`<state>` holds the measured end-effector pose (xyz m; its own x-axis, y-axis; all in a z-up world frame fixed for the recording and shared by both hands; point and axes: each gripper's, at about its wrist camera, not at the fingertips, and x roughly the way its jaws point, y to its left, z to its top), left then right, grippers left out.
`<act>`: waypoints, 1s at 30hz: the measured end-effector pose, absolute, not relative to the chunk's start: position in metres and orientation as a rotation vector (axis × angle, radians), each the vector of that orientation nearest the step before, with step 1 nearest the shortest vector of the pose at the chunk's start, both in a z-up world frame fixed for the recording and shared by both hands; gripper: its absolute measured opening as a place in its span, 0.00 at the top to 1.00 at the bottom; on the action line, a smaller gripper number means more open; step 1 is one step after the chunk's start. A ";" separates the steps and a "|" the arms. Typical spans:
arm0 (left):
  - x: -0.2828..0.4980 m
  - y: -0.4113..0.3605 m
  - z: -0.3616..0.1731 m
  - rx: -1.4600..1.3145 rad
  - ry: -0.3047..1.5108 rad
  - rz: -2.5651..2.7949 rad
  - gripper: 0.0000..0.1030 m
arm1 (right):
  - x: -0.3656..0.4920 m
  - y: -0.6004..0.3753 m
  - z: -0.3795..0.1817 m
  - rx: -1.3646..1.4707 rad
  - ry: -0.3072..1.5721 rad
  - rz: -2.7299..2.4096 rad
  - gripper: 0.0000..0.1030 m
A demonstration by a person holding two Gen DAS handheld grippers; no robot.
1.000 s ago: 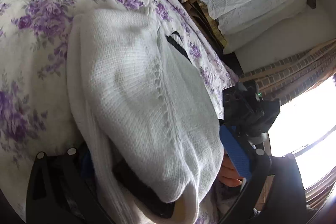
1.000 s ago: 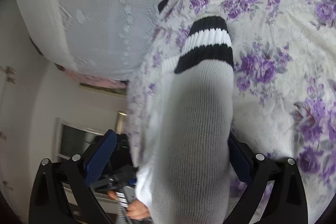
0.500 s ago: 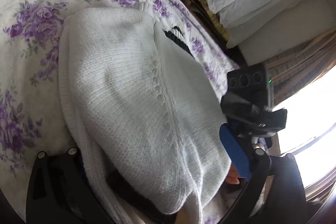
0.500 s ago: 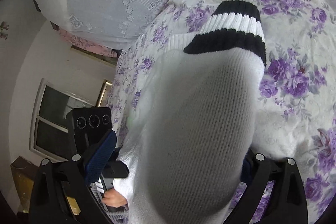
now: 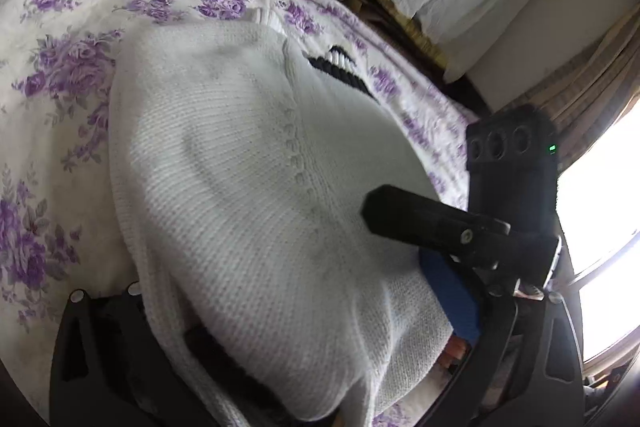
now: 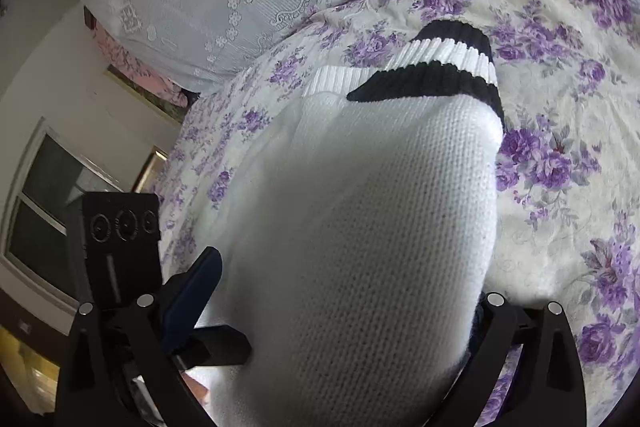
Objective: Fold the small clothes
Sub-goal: 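Lift the sweater bundle with the right gripper and carry it toward the orange garment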
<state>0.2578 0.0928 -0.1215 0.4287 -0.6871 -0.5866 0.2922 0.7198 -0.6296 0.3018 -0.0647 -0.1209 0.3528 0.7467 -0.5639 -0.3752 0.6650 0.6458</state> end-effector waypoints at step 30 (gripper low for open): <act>0.227 0.085 -0.091 -0.414 0.780 -0.660 0.05 | 0.291 -0.057 -0.111 0.543 0.938 0.768 0.03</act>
